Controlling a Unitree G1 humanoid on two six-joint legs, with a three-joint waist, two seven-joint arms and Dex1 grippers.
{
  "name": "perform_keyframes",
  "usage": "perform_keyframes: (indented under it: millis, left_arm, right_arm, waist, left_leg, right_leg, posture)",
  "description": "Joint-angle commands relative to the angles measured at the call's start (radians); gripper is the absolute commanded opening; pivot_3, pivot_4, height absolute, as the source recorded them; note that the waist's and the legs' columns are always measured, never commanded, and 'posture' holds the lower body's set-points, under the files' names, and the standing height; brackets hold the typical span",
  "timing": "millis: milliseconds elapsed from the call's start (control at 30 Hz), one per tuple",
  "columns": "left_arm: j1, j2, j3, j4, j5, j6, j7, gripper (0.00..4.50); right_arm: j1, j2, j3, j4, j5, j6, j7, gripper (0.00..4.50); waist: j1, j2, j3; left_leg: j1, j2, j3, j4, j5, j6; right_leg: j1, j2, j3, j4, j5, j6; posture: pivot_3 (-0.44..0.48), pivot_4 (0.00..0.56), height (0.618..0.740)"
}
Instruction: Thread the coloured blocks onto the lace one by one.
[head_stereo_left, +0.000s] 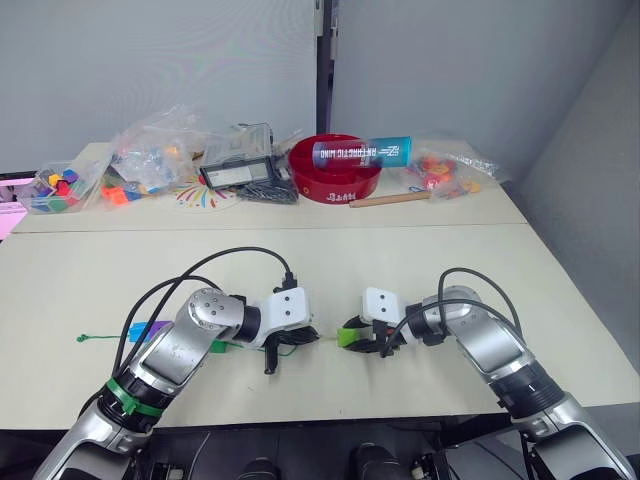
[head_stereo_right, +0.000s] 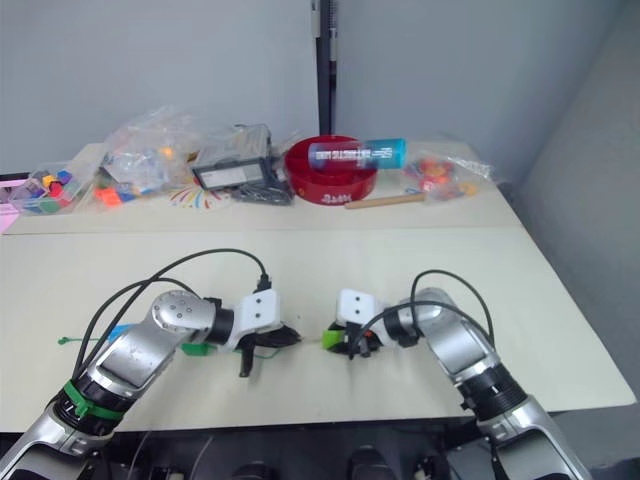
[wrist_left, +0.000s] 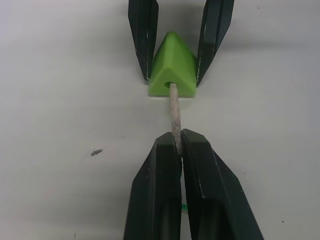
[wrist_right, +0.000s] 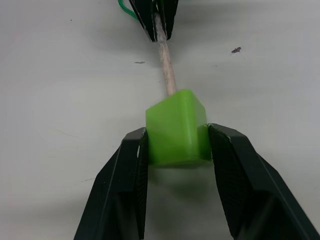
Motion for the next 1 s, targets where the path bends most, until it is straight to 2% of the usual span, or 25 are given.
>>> perform_keyframes:
  millis: [33, 433, 767, 1000]
  left_arm:
    - [-0.029, -0.007, -0.009, -0.028, 0.005, 0.005, -0.002, 0.00]
    - [-0.051, -0.063, -0.068, 0.028, 0.049, -0.025, 0.009, 0.00]
    - [-0.093, -0.165, -0.116, 0.059, 0.076, 0.010, 0.029, 0.00]
    - [-0.085, -0.219, -0.078, 0.133, 0.050, -0.038, 0.034, 0.00]
  right_arm:
    - [0.029, -0.012, 0.046, -0.001, -0.029, 0.026, 0.001, 1.36]
    - [0.036, -0.011, 0.054, -0.033, -0.027, 0.066, -0.014, 1.36]
    - [0.042, -0.003, 0.058, -0.063, -0.024, 0.102, -0.031, 1.36]
    - [0.048, -0.001, 0.054, -0.076, -0.019, 0.118, -0.047, 1.36]
  waist:
    - [0.000, 0.000, 0.000]
    - [0.003, 0.000, 0.000]
    - [0.004, 0.000, 0.000]
    - [0.009, -0.001, -0.003]
  left_leg:
    - [0.000, 0.000, 0.000, 0.000, 0.000, 0.000]
    - [0.000, 0.000, 0.000, 0.000, 0.000, 0.000]
    - [0.000, 0.000, 0.000, 0.000, 0.000, 0.000]
    - [0.005, -0.001, 0.000, 0.000, 0.000, 0.000]
  right_leg:
    - [0.000, 0.000, 0.000, 0.000, 0.000, 0.000]
    - [0.000, 0.000, 0.000, 0.000, 0.000, 0.000]
    - [0.000, 0.000, 0.000, 0.000, 0.000, 0.000]
    - [0.006, 0.000, 0.000, -0.001, 0.000, 0.000]
  posture:
    - [0.000, 0.150, 0.731]
    - [0.000, 0.150, 0.731]
    - [0.000, 0.150, 0.731]
    - [0.000, 0.150, 0.731]
